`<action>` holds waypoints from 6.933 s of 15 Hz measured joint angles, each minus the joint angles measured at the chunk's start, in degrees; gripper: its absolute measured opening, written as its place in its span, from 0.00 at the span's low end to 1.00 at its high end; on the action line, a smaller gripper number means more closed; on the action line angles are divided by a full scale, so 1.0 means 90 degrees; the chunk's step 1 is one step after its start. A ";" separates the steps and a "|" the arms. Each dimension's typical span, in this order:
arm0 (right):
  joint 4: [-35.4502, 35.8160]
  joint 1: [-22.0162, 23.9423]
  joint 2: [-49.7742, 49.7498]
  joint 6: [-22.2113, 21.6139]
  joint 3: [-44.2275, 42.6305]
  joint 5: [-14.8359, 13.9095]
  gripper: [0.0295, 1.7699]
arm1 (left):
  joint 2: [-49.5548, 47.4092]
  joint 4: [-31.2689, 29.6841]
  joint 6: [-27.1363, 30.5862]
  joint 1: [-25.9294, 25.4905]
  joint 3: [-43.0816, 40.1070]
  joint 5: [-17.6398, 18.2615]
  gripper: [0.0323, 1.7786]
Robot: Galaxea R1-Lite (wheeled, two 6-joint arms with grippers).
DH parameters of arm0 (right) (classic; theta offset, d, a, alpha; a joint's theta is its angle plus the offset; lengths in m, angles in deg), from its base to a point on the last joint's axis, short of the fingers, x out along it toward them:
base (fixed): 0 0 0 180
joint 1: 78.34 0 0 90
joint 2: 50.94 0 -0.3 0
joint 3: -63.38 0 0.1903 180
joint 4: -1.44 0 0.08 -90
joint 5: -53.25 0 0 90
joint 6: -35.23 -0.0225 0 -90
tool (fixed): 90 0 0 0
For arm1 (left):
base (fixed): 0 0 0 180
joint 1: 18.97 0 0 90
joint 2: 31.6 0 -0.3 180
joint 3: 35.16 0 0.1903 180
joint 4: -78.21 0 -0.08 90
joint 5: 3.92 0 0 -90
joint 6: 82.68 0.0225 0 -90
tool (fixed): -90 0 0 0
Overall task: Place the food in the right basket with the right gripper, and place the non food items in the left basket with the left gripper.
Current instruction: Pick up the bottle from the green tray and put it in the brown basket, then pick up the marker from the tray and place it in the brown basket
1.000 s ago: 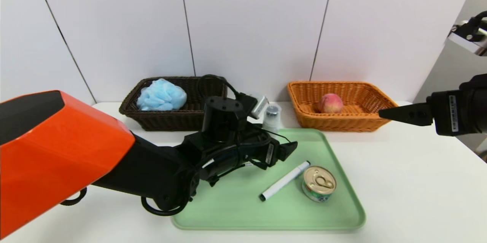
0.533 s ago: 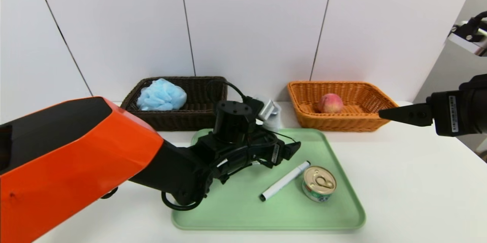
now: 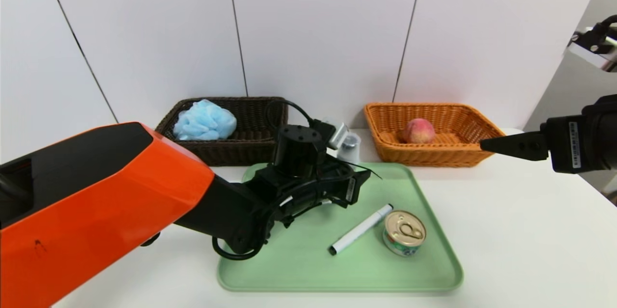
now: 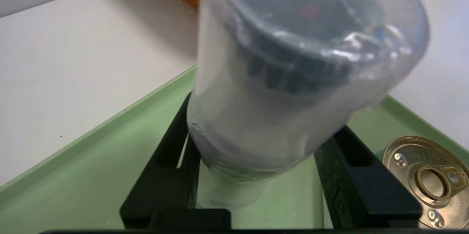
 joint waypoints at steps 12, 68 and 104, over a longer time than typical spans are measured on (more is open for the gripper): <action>0.0022 0.0003 -0.0110 -0.0024 0.0172 0.0004 0.96 | -0.0787 0.0168 0.0019 -0.0313 0.0009 -0.0009 0.29; 0.1115 0.0158 -0.0098 -0.0031 0.1054 0.0068 0.96 | -0.2137 0.2193 0.0650 -0.2301 0.0382 -0.0022 0.91; 0.1601 0.0290 0.0065 -0.0122 0.1550 0.0328 0.96 | -0.0615 0.6465 0.1701 0.0670 0.2085 -0.0469 0.95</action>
